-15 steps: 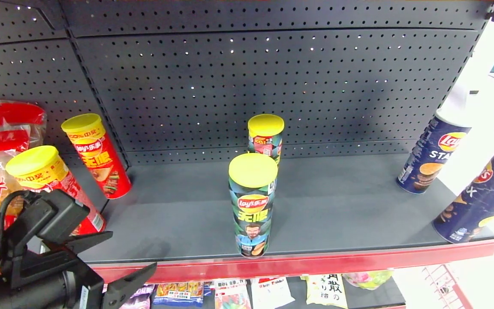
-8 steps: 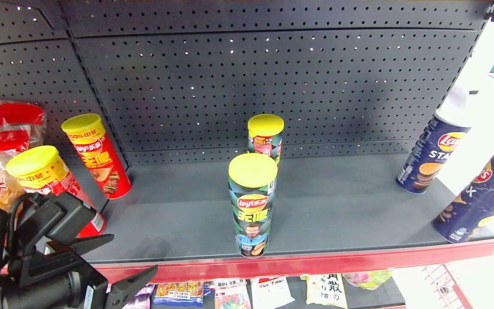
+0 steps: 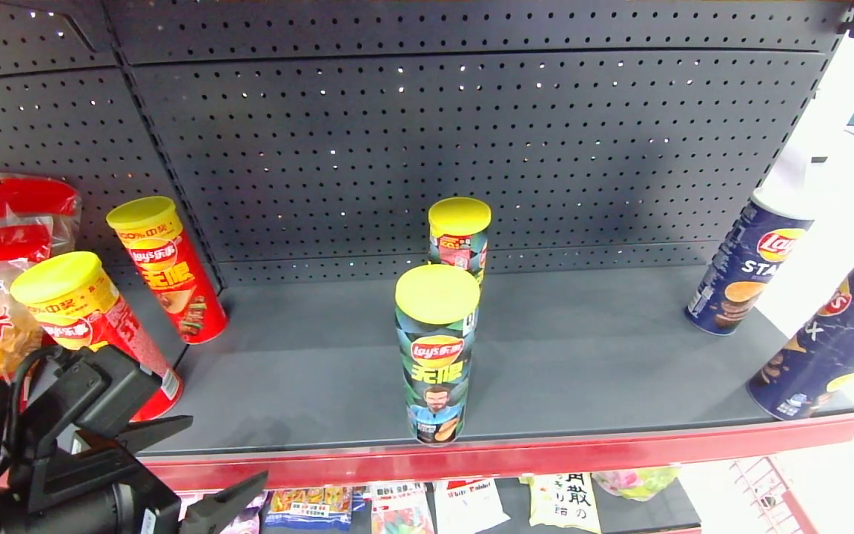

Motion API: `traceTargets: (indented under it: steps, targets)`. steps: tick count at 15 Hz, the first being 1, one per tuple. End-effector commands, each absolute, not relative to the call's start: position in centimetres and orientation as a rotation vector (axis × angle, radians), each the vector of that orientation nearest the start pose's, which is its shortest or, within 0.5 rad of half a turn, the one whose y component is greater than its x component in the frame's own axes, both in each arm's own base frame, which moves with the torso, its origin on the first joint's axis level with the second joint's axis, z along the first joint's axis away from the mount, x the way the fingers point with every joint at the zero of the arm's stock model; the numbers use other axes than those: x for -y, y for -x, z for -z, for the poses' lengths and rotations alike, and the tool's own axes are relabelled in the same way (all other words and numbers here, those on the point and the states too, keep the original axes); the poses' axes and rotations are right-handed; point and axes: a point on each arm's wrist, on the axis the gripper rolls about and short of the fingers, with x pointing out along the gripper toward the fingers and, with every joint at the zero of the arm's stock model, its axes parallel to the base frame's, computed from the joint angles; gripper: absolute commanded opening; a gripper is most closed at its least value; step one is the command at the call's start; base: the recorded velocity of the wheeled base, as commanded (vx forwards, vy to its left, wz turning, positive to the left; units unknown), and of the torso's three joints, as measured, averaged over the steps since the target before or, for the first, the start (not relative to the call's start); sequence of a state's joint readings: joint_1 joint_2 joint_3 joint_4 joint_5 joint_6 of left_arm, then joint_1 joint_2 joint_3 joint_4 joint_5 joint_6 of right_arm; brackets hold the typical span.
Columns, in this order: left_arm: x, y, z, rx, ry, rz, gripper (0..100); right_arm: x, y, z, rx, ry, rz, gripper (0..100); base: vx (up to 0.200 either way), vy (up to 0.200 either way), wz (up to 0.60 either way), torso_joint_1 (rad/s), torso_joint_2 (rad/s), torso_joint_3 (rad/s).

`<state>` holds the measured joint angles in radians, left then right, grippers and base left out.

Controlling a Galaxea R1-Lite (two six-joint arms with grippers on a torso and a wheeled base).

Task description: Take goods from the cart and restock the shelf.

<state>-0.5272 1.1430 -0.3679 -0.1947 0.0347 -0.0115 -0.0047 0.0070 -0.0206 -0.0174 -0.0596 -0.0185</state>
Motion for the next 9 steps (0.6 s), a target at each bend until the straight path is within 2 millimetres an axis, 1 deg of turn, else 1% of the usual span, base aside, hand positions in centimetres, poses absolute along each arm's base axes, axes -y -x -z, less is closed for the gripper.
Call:
traceTargets:
  steps: [1, 5, 7, 9]
  targets:
    - [6.77, -11.77, -15.03, -0.550, -0.148, 0.478, 100, 0.32, 2.42, -8.26, 0.046, -0.008, 0.149, 100, 0.000, 0.000, 0.00, 0.000, 0.00, 0.000]
    - [6.59, -11.49, -15.01, -0.544, -0.148, 0.477, 100, 0.32, 2.43, -8.31, 0.047, 0.041, 0.154, 100, 0.000, 0.000, 0.00, 0.000, 0.00, 0.000]
    - [6.57, -11.43, -14.95, -0.545, -0.149, 0.479, 100, 0.47, 2.31, -8.26, 0.014, 0.023, 0.229, 100, 0.000, 0.000, 0.00, 0.000, 0.00, 0.000]
    - [6.64, -11.54, -14.76, -0.559, -0.153, 0.480, 100, 0.40, 2.42, -8.21, 0.033, 0.020, 0.183, 100, 0.000, 0.000, 0.00, 0.000, 0.00, 0.000]
